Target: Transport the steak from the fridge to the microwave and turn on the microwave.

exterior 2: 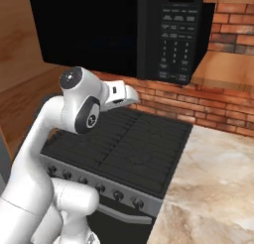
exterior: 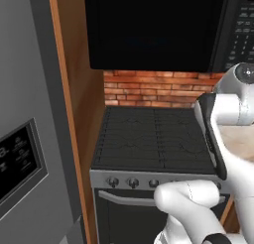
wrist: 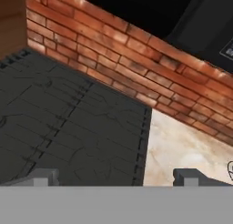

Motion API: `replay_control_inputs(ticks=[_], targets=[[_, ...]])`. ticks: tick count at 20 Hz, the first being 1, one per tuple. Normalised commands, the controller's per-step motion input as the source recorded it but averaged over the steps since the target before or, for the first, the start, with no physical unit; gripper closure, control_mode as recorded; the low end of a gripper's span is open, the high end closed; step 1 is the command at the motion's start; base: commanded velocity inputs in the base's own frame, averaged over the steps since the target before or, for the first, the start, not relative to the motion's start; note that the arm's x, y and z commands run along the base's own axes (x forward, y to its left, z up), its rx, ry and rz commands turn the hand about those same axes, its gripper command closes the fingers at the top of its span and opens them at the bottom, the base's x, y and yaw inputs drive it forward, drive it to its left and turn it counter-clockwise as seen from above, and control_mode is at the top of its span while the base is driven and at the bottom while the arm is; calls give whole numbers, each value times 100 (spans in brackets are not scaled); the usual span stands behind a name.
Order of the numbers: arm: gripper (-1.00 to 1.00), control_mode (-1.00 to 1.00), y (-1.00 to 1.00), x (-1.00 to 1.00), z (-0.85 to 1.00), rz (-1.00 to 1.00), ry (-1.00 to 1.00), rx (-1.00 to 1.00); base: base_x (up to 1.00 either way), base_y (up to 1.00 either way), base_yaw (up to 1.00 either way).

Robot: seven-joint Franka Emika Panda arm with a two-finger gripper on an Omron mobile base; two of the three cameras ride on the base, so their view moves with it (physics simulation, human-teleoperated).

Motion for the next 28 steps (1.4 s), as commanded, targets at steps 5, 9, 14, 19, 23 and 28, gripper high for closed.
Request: replay_control_inputs(ticks=[5,9,14,19,23,28], targets=[[-100,-100,25,-100,6,-2,-10,0,0,0,0],[-100,-100,-13,-91,0,-1,-60,-1,0,0,0],[-100,-100,-56,-67,0,23,-50,0,0,0,0],[-100,-100,-13,-15,9,37,-25,0,0,0,0],[100,-100,0,-1,32,30,-11,0,0,0,0],[100,-100,0,-11,12,10,-19,-7,0,0,0]])
